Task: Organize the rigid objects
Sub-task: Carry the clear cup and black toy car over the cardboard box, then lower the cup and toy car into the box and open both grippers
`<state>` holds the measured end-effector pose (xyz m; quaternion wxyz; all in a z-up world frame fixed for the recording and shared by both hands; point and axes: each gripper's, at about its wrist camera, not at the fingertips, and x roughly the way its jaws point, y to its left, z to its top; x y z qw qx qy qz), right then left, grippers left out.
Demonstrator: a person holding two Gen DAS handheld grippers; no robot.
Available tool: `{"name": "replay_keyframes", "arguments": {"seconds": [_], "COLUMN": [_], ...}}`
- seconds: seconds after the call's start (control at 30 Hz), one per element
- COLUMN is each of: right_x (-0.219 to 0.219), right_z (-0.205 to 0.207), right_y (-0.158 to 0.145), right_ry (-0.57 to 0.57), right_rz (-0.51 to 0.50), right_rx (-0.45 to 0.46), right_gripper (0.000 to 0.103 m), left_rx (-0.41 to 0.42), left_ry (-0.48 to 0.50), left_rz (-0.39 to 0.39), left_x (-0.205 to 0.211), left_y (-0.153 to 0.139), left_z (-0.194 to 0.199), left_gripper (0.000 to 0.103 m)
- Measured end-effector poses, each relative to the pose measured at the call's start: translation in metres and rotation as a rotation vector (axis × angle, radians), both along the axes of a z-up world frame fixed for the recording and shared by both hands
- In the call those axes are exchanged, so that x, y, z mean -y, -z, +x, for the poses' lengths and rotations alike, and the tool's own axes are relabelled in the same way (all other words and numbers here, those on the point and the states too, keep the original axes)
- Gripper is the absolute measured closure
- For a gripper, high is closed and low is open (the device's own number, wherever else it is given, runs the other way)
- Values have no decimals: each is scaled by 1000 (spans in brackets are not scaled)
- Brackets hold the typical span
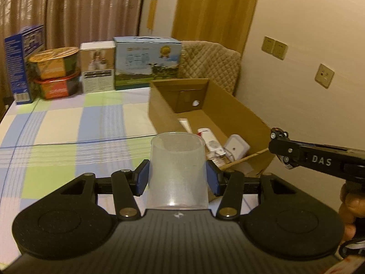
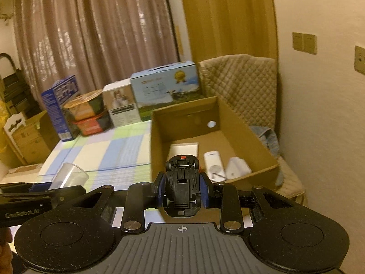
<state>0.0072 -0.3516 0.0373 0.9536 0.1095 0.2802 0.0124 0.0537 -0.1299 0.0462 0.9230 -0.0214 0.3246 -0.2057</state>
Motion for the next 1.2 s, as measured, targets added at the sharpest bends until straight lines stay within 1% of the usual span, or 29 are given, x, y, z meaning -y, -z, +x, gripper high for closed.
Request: {"name": "replay_keyframes", "arguments": {"seconds": [0.27,0.6,0.87,1.2], "right_x": [32,60,77,87], "right_z": [11,40,66,93], "right_y": [0,7,21,41], "right_ry": [31,35,35,20], "right_rz": [-14,-19,-20,-10], "right_rx": [-6,-30,-58,-92], "right_gripper": [75,75,75,75], "left_rx": [5,-8,-26,-53], "left_ry": [63,99,113,111], "left_rz": [3,18,29,52], "left_x": [38,74,97,108], "left_y": [-6,-2,13,33], "left_z": [14,51,79,104], "left_gripper": [56,56,56,56]}}
